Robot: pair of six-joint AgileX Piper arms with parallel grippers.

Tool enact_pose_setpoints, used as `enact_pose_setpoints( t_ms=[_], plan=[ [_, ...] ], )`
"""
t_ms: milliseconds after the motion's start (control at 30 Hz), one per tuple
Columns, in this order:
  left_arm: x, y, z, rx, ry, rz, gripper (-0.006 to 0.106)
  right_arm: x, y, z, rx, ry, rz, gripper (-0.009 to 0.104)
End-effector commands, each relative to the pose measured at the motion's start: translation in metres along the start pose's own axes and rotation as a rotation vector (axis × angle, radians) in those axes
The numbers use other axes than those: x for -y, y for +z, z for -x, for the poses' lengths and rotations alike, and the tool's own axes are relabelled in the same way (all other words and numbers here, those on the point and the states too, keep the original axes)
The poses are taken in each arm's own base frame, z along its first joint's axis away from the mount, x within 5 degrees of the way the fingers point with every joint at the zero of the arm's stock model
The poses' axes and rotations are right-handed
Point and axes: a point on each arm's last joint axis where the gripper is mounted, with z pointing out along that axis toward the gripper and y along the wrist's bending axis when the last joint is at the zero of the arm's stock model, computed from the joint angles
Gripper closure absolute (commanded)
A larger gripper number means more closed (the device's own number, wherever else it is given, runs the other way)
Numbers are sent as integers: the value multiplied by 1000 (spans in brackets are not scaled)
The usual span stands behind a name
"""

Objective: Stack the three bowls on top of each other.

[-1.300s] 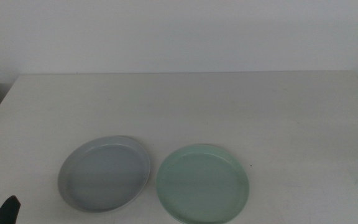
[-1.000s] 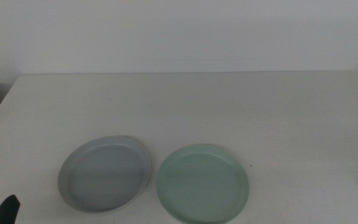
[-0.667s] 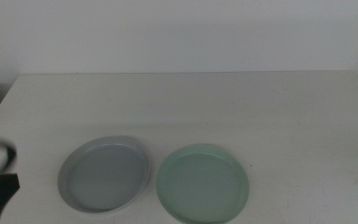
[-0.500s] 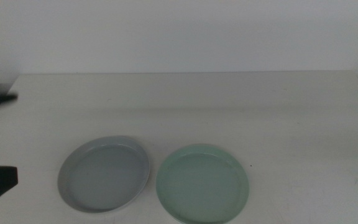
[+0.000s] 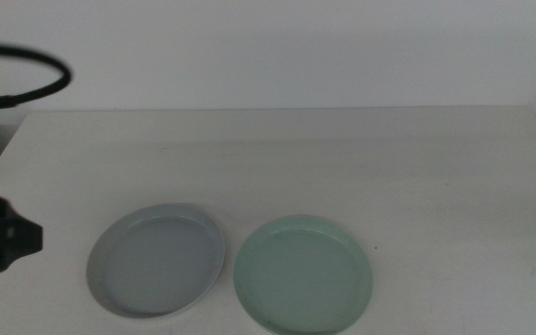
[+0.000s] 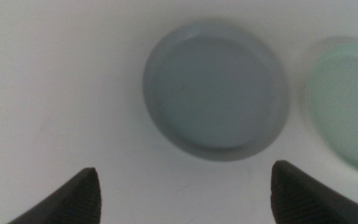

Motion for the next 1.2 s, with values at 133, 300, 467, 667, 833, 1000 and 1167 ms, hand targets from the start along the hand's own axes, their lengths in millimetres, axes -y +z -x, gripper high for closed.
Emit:
enact_pose_setpoints(
  t_ms=[133,300,467,667,833,1000,1167],
  plan=[
    [-7,56,42,-168,-10,-26,-4,0,-4,10,74,-13,-10,50],
    [-16,107,62,-262,14,-21,-4,0,-4,10,74,-13,-10,50],
    [-24,154,80,-324,34,-23,-4,0,-4,10,74,-13,-10,50],
    [-32,199,85,-373,33,-39,-4,0,-4,10,74,-13,-10,50],
    [-37,232,74,-440,10,-47,-4,0,-4,10,74,-13,-10,50],
    [-40,249,64,-494,-19,-57,11,0,-4,10,74,-13,-10,50],
    [-42,254,61,-511,-17,-52,65,0,-4,10,74,-13,-10,50]
  ],
)
